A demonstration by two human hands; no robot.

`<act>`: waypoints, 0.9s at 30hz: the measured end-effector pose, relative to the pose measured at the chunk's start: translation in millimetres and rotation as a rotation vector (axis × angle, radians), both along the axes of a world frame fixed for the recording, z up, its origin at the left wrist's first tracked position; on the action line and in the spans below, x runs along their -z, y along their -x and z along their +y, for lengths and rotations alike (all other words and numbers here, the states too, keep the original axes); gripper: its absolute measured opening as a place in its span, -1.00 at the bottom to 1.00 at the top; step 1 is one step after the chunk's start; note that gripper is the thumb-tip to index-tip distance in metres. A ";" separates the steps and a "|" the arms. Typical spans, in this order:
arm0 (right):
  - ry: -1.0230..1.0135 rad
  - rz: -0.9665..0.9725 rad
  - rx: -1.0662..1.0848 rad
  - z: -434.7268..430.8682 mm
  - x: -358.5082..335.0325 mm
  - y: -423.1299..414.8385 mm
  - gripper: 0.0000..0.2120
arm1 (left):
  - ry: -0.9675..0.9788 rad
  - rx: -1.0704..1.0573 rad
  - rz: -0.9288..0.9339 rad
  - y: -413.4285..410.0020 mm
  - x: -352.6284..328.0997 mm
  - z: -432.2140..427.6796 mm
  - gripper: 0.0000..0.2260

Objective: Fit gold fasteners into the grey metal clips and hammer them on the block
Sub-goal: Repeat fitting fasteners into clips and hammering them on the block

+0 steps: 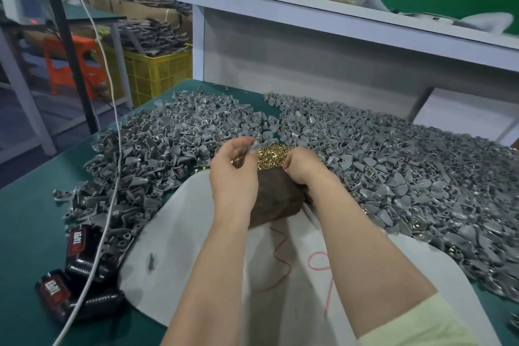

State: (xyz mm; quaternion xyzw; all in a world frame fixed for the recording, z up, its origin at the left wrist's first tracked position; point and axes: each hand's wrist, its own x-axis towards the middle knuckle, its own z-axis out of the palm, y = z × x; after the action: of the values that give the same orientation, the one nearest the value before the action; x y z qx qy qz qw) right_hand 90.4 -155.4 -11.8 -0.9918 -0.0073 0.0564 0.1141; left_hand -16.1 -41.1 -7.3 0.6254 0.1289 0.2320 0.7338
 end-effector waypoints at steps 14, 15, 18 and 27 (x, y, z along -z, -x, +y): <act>-0.833 -0.224 0.223 -27.0 -13.3 40.0 -0.70 | -0.295 0.052 0.013 -0.5 5.7 -7.3 -0.95; -0.901 -0.205 0.226 -29.7 -13.6 46.0 -0.74 | -0.348 0.068 0.030 -0.7 6.2 -7.9 -0.93; -1.053 -0.162 0.185 -36.1 -14.3 64.0 -0.84 | -0.589 0.082 0.072 1.2 6.7 -10.5 -0.87; -1.278 -0.163 0.146 -31.1 -6.8 87.0 -0.80 | -0.827 0.138 0.120 5.6 7.0 -12.2 -0.70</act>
State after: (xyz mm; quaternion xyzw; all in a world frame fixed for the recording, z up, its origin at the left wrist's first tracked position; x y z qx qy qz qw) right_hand 3.4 -186.5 -5.1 -0.7276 0.0194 -0.0425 0.6844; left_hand -21.7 -53.3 -14.4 0.8866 0.0251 0.1776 0.4263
